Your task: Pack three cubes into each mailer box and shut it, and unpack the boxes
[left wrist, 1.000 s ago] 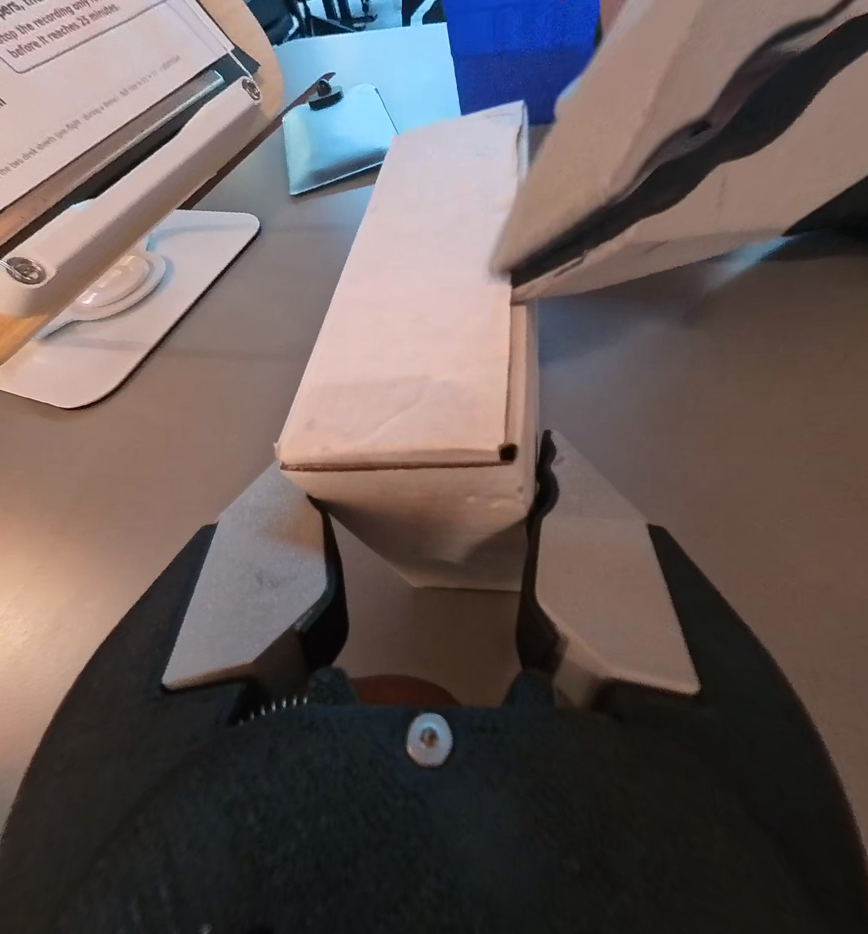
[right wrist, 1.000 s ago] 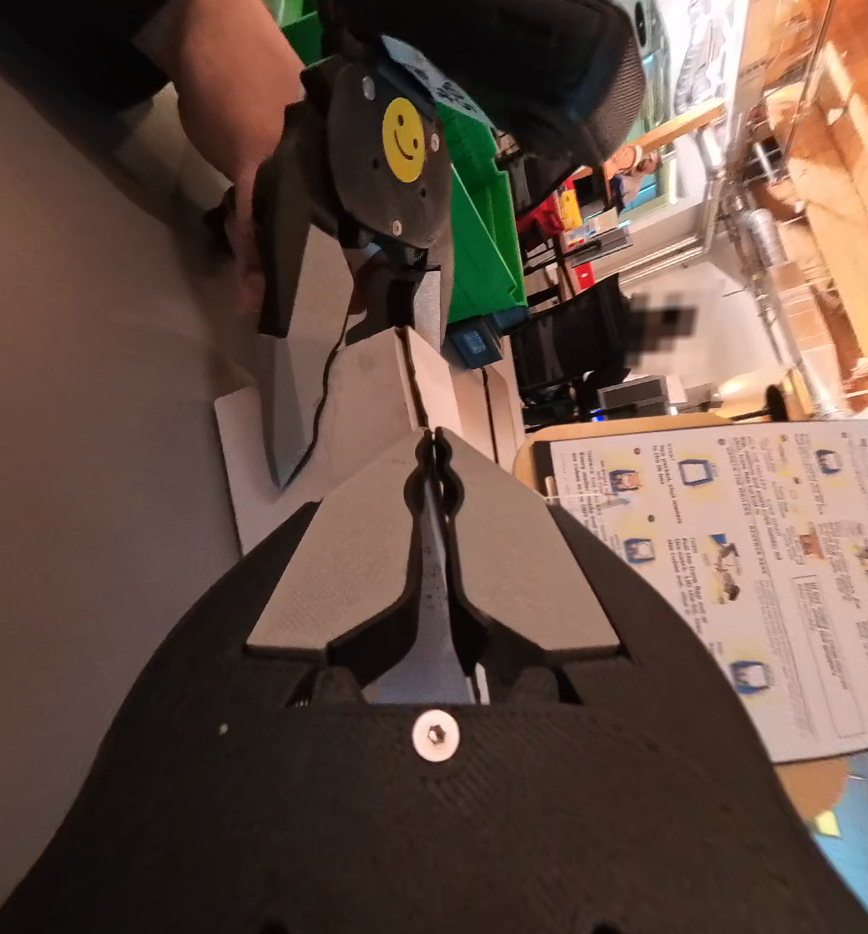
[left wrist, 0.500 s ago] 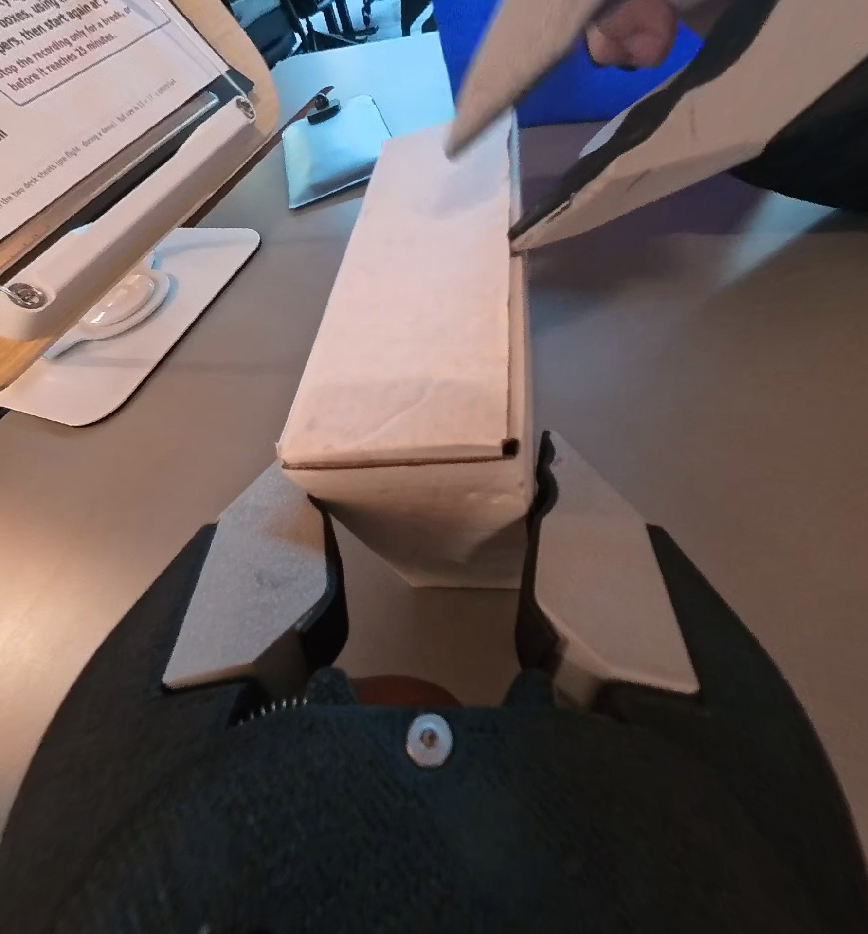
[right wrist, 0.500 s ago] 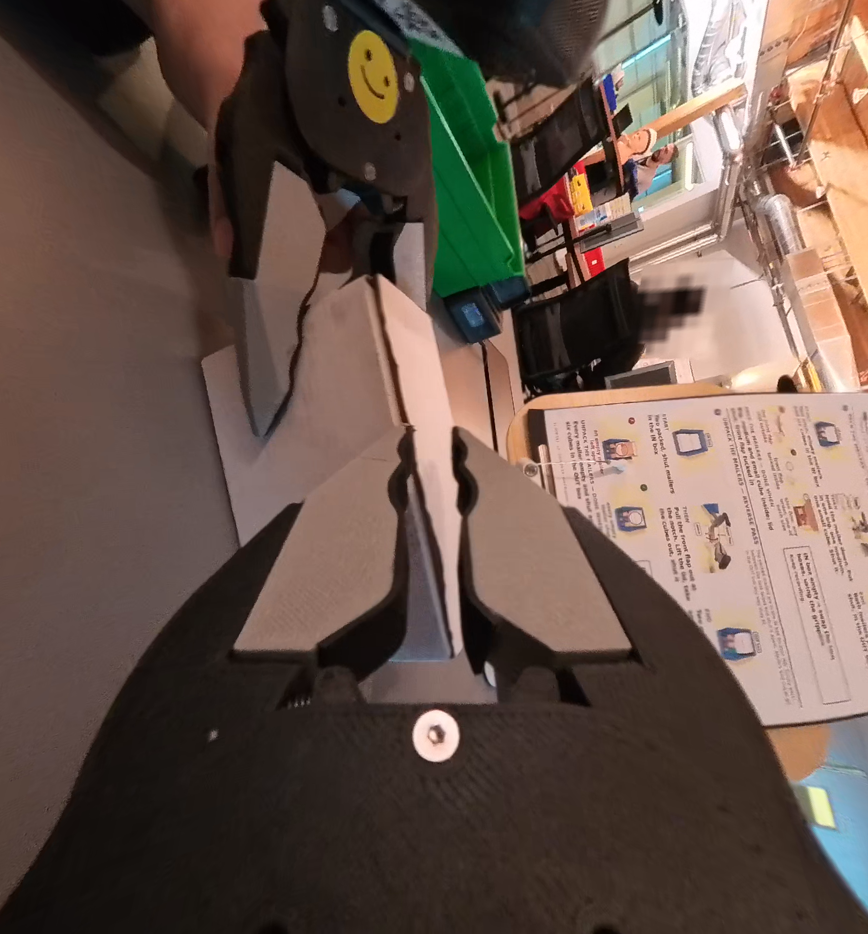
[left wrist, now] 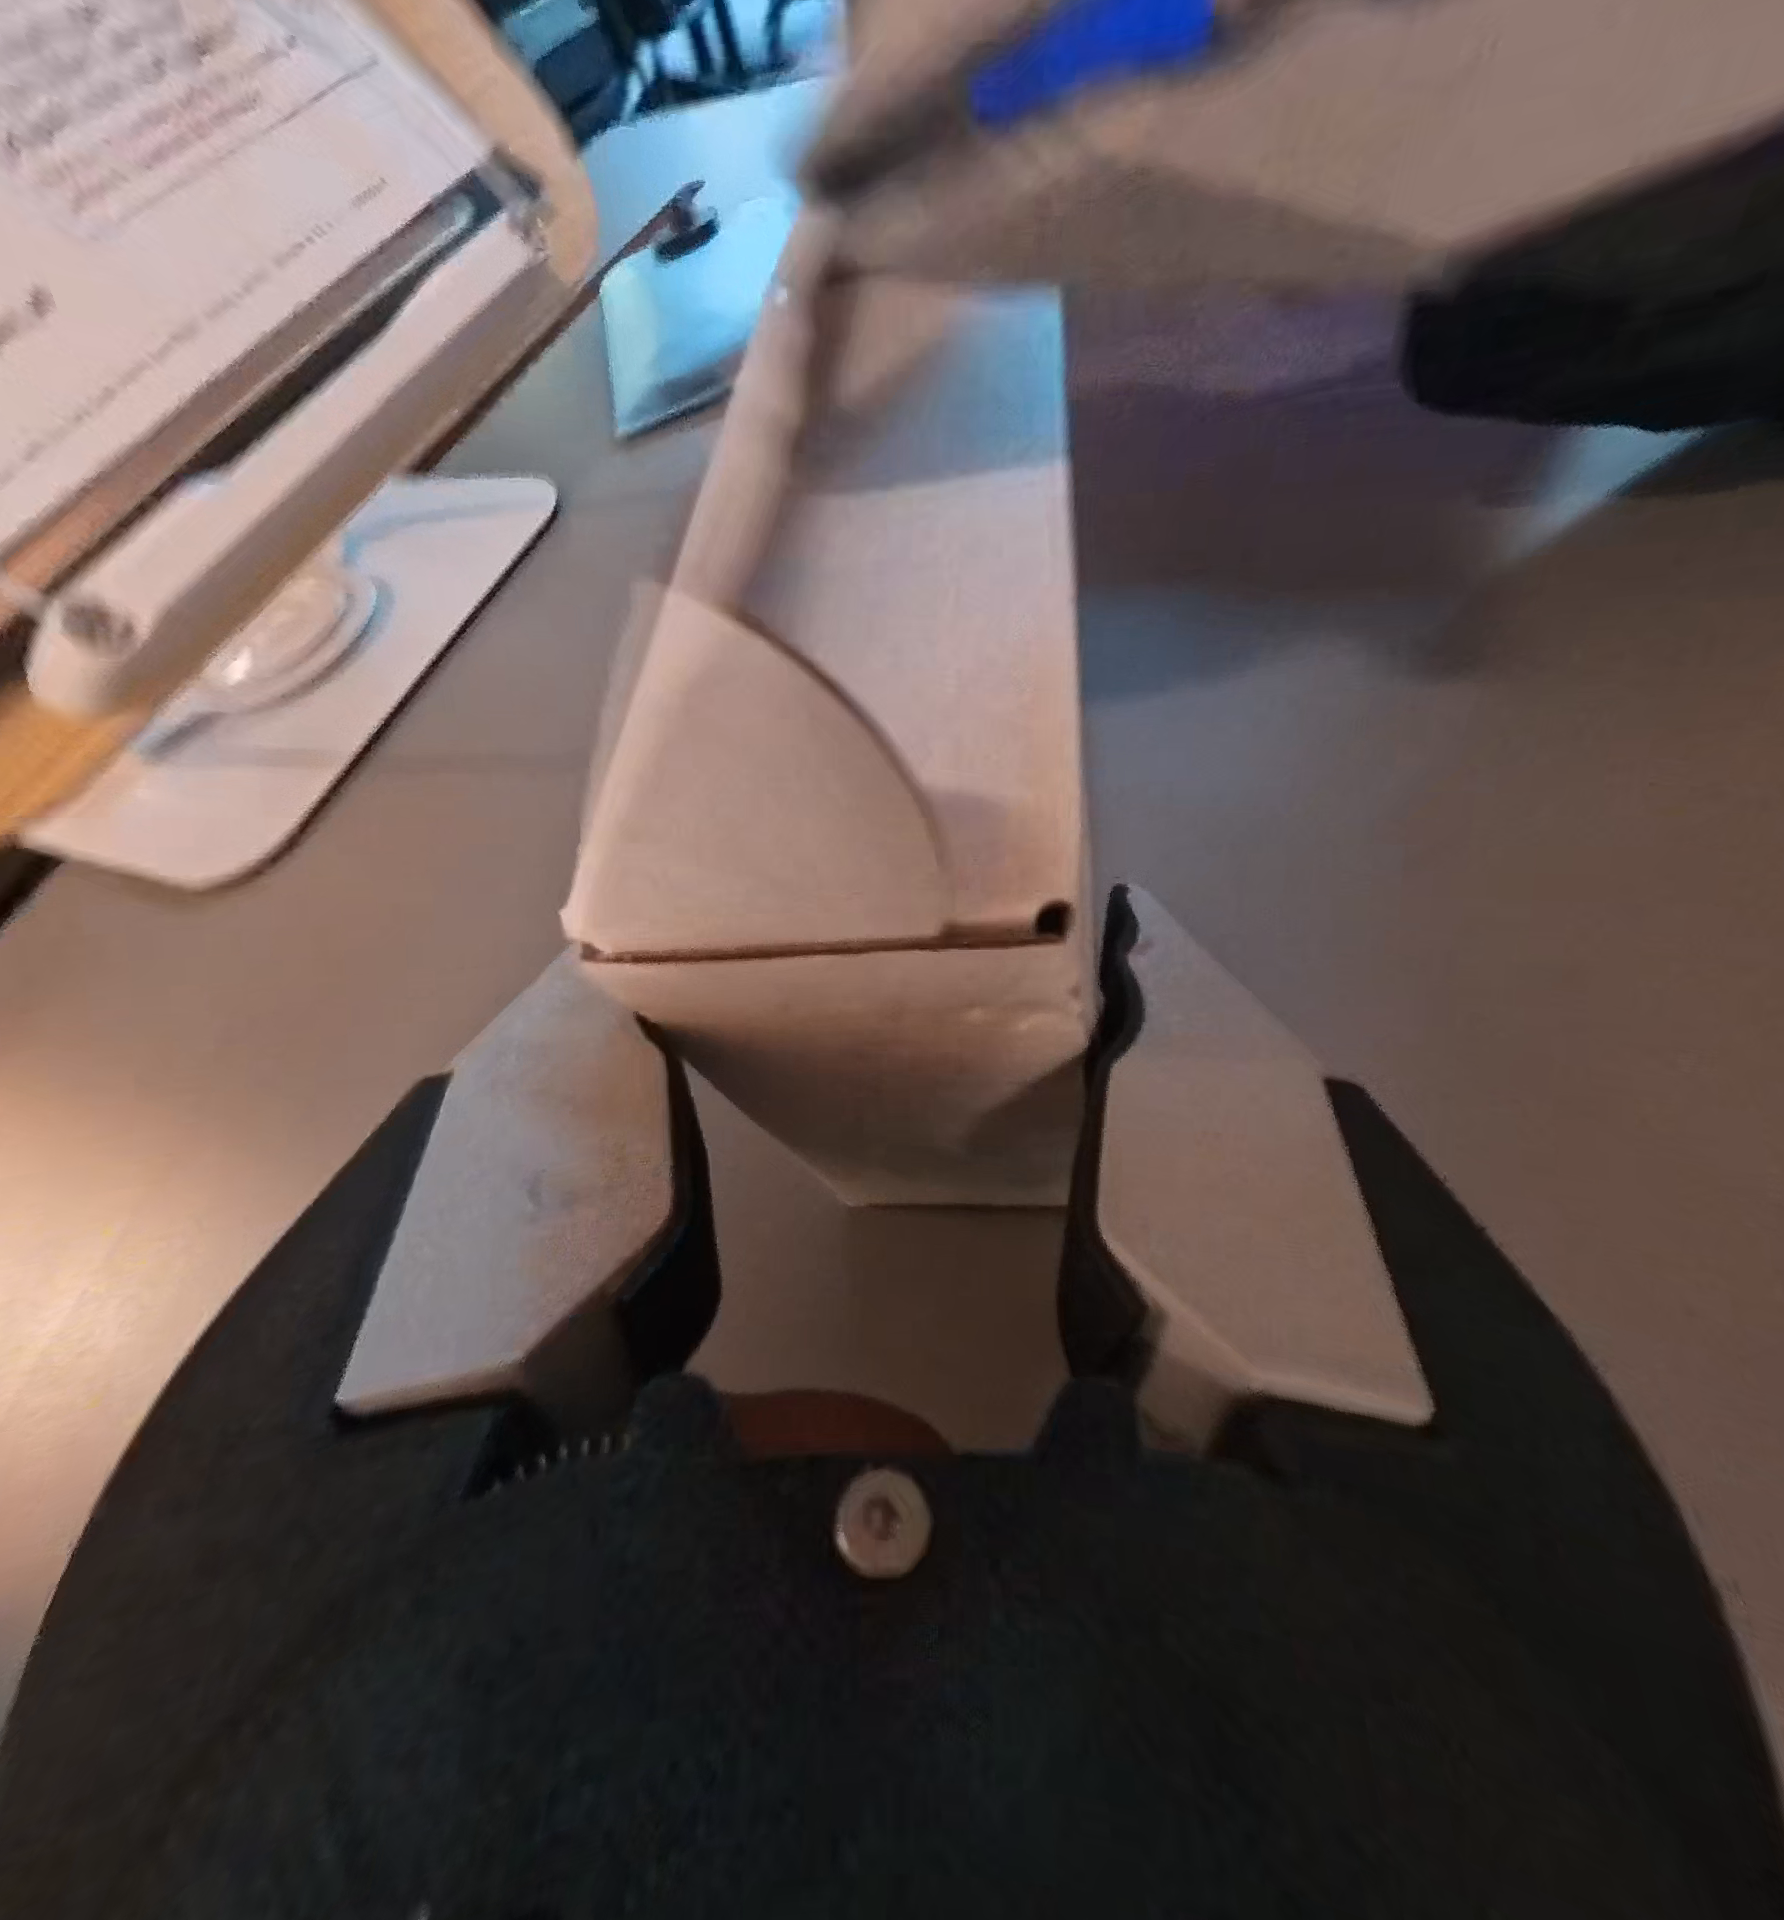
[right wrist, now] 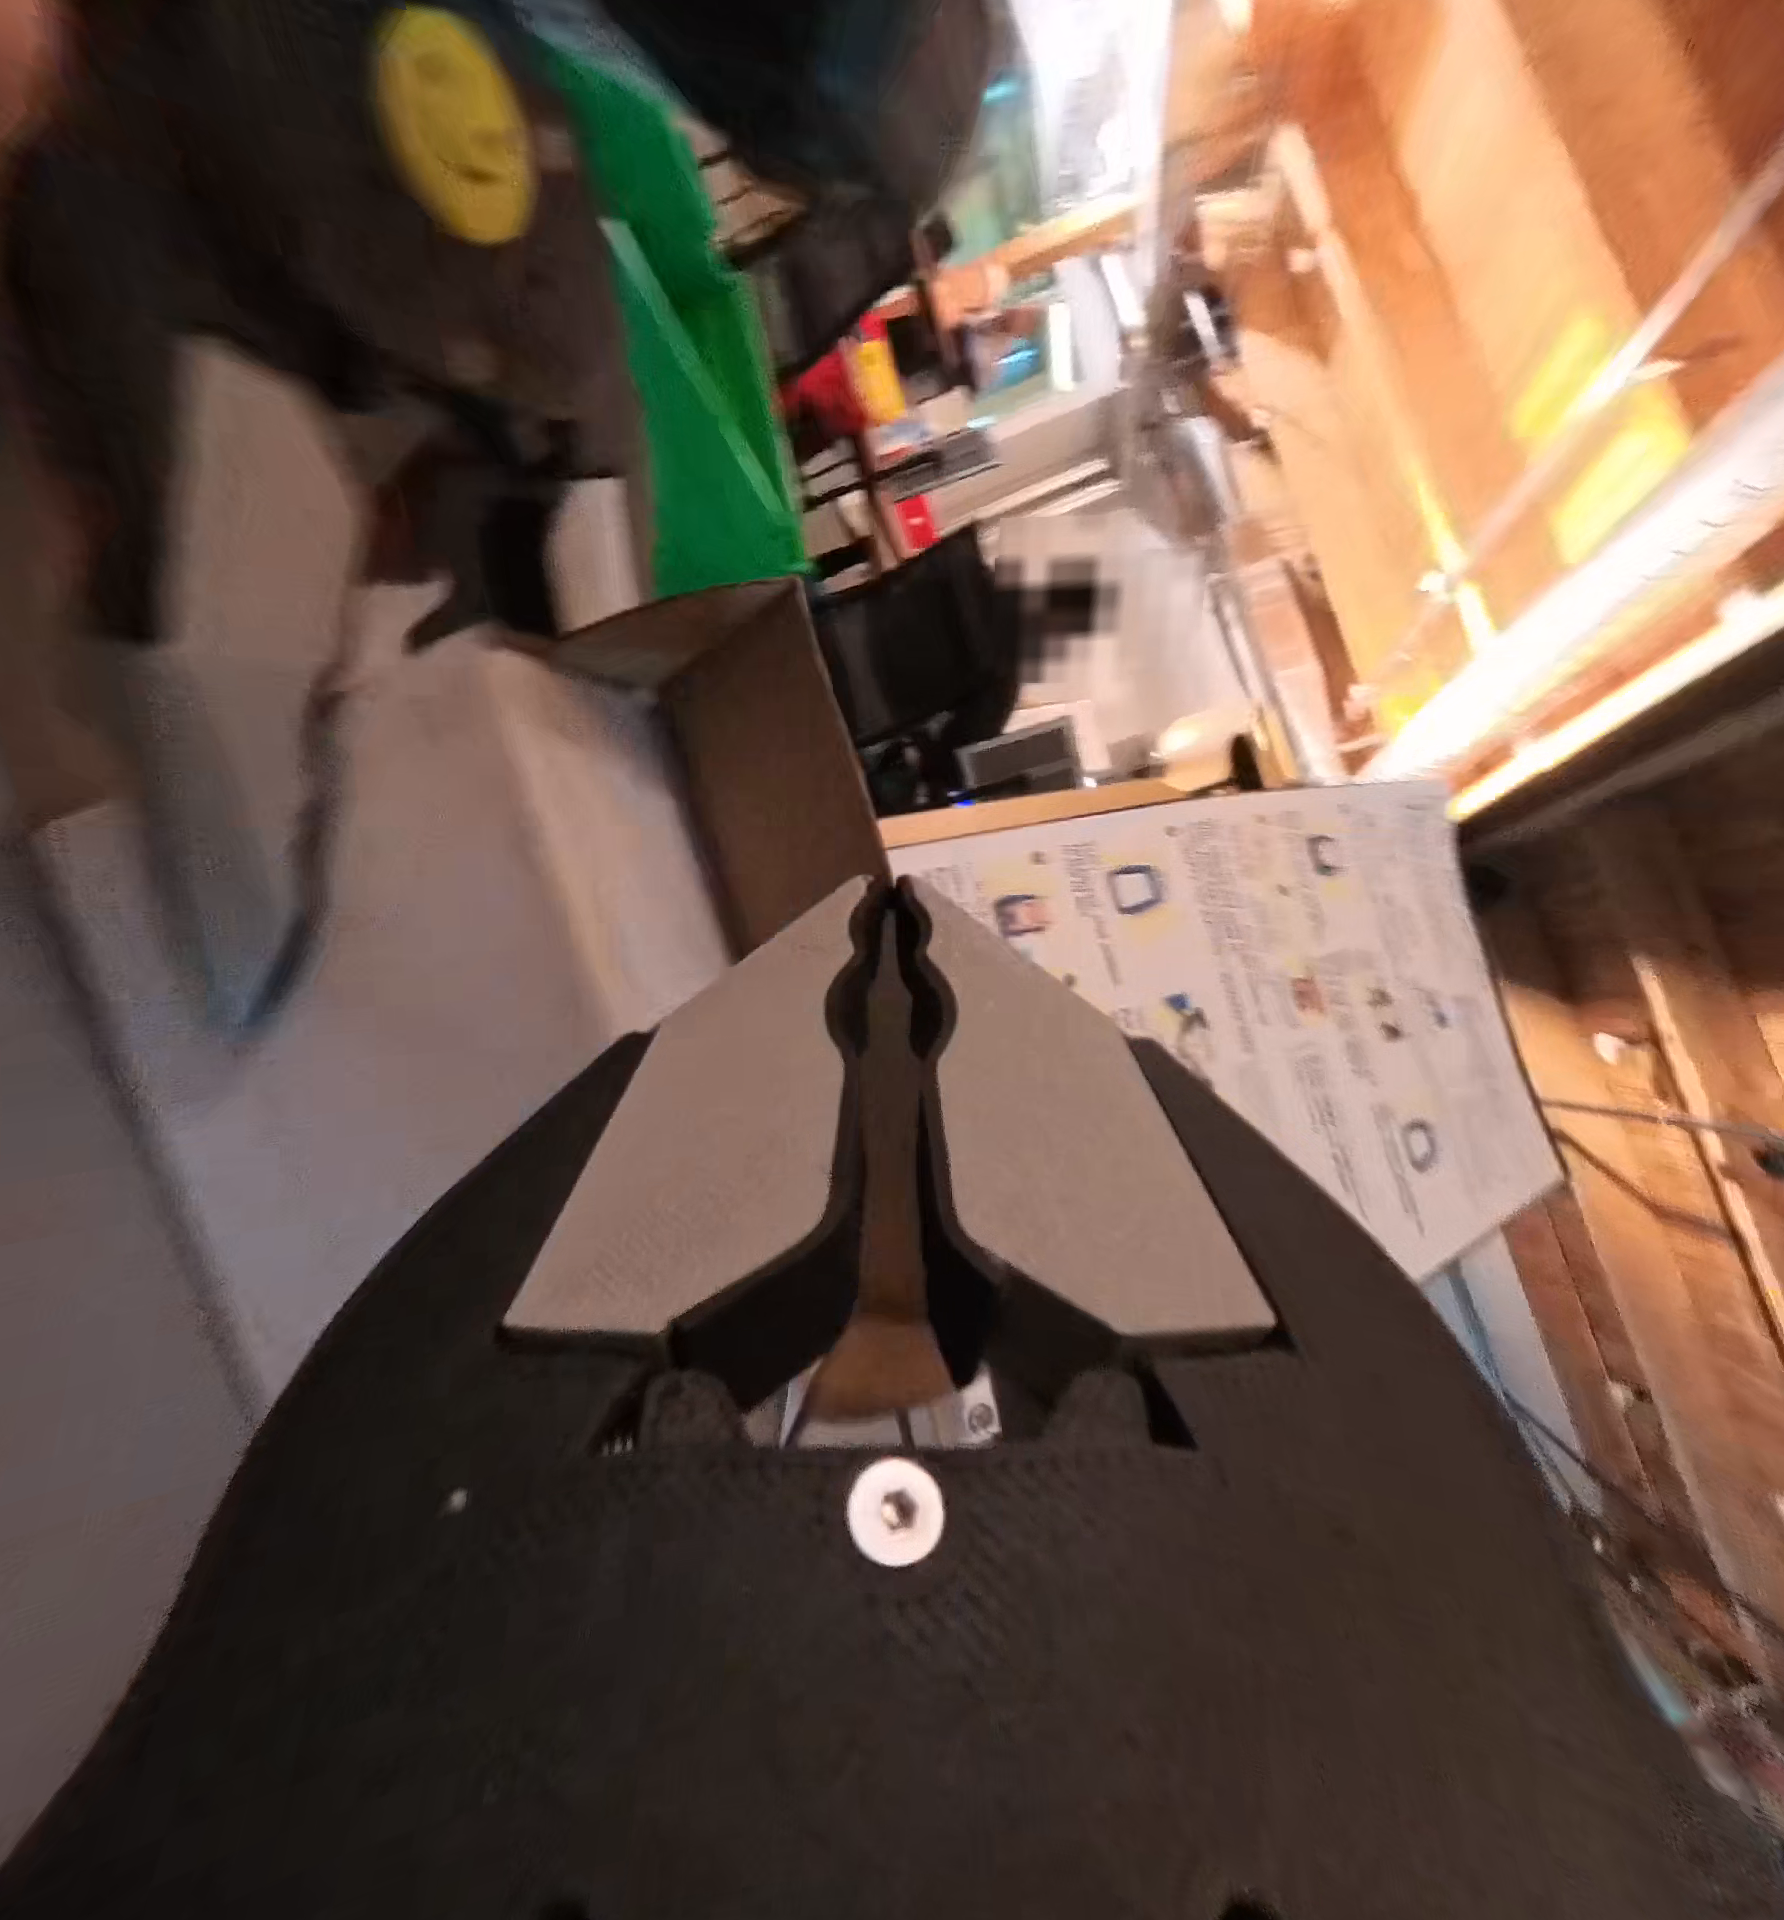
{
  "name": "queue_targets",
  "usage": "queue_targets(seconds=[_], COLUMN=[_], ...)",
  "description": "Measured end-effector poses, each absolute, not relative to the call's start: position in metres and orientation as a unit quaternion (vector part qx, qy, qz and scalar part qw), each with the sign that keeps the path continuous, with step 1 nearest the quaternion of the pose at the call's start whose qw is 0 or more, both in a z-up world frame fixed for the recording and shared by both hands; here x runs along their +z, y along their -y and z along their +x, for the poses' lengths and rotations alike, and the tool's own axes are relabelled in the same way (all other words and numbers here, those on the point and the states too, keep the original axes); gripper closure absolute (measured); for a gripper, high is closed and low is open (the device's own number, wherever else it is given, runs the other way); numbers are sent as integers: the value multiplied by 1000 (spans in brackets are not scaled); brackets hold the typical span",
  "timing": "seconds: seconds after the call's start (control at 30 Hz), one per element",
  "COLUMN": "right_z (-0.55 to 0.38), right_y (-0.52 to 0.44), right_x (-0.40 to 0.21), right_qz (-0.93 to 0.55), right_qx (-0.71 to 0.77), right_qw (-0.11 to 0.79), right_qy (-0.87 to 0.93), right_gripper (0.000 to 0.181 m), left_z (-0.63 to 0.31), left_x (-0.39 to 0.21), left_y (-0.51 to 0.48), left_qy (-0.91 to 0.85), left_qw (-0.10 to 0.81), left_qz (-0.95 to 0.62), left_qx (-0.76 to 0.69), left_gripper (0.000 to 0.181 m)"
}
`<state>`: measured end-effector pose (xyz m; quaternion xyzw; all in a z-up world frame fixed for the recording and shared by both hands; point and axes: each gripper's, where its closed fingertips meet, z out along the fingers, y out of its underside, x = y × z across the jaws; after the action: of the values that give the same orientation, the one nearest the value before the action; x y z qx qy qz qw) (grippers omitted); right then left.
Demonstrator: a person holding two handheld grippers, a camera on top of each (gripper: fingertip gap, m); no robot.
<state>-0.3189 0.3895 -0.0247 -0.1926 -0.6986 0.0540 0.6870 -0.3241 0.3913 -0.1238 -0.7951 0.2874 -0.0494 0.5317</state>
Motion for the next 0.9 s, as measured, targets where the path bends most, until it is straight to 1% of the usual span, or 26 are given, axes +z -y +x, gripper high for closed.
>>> queue_targets(seconds=[0.07,0.17,0.27,0.47,0.53,0.7,0.9], right_z=[-316,-311,-309,-307,-304,-304,-305], right_y=[-398,-402,-403,-418,-430,-436,-441], right_x=[-8,-6,-5,0,-1,-6,-9], right_qz=[-219,-227,-222,-263,-288,-328,-346], right_qx=[68,101,124,109,110,176,180], right_qw=[705,705,713,713,704,663,657], right_qy=[671,664,653,641,639,649,645], right_gripper=[181,181,181,181,181,181,181], left_z=[-308,-300,-297,-296,-295,-293,-292], left_x=[-123,-122,-119,-116,-115,-114,-114], left_y=[-388,-391,-391,-385,-383,-381,-380], left_qy=[-330,-342,-357,-394,-413,-428,-428], left_qw=[530,531,551,568,574,580,581], left_qz=[-781,-776,-754,-722,-705,-692,-691], left_qx=[-24,2,6,33,48,55,52], left_gripper=[100,100,99,100,100,100,100])
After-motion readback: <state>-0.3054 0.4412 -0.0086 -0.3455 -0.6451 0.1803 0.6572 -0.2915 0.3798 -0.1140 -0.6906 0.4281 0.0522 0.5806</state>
